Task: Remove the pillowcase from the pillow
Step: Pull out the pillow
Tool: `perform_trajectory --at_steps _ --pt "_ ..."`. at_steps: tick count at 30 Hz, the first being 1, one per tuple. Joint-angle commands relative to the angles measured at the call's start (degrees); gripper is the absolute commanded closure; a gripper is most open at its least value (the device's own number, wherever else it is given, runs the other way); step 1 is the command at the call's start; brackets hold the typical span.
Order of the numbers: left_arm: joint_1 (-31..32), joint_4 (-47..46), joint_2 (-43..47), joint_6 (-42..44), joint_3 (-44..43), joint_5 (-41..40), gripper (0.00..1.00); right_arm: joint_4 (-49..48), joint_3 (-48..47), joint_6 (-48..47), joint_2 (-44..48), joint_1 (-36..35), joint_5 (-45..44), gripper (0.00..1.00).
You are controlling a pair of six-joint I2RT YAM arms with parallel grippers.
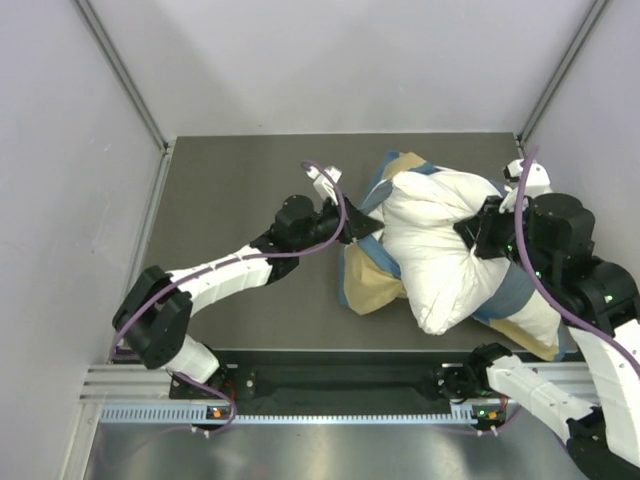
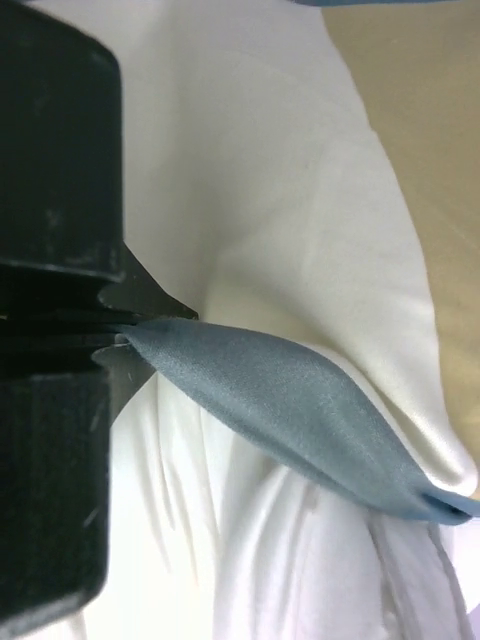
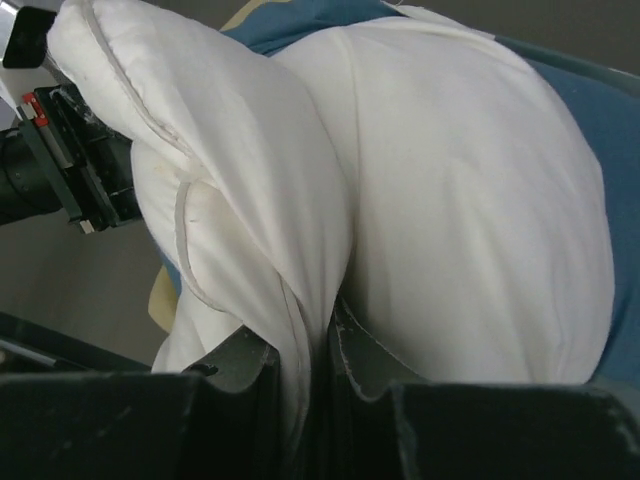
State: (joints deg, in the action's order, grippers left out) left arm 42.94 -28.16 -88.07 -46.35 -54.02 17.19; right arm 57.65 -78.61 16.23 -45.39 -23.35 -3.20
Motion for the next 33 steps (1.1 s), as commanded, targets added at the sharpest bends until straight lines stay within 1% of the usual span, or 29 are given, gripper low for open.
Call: perform_trajectory --at_steps 1,4,6,10,16,22,25,27,28,30,31,32,33 --pt "-16.03 14.01 1.14 5.13 6.99 -21.68 1.00 1.59 -14.54 -2.60 5.40 1.21 -15.85 1.00" --pt "-19.20 14.89 3.68 5.39 9.19 -21.50 1.00 2.38 -19.38 -3.92 4.17 1.29 -18.67 1.00" --pt "-21.05 15.50 4.75 5.57 10.33 -21.41 1.00 2.82 -22.63 -4.19 3.38 1.21 -18.95 1.00" --pt "-24.29 17.35 6.59 5.57 11.57 -21.76 1.00 2.82 -25.62 -4.71 2.23 1.21 -20.70 1.00" --pt "-28.16 18.84 5.29 5.83 12.71 -22.37 1.00 2.91 -29.14 -5.42 1.27 1.21 -23.60 1.00" --pt "-28.35 19.37 0.72 6.80 12.80 -24.22 1.00 2.56 -34.24 -5.16 -0.31 1.29 -24.57 1.00" --pt "-28.26 20.68 -2.26 7.06 11.84 -23.52 1.00 1.42 -34.77 -4.72 -0.41 1.12 -24.13 1.00" --pt "-27.91 20.52 -2.81 7.50 11.48 -22.21 1.00 0.89 -34.33 -4.54 -0.67 1.21 -23.17 1.00" --pt "-26.52 20.52 -1.85 8.46 11.31 -22.20 1.00 -0.16 -33.72 -4.19 -0.76 1.21 -21.25 1.00" --pt "-24.23 21.65 0.26 9.95 9.82 -24.39 1.00 -2.00 -29.60 -3.75 -0.84 1.21 -18.70 1.00" --pt "-21.87 22.70 2.71 11.61 8.85 -25.44 0.97 -4.54 -25.15 -3.14 -0.76 1.21 -15.64 1.00" --pt "-20.63 25.67 4.04 12.50 7.63 -27.02 0.87 -6.39 -22.75 -2.61 -0.67 1.21 -13.95 1.00" --pt "-19.57 27.53 5.35 13.21 4.39 -28.08 0.74 -8.06 -20.21 -2.08 -0.58 1.29 -12.20 1.00"
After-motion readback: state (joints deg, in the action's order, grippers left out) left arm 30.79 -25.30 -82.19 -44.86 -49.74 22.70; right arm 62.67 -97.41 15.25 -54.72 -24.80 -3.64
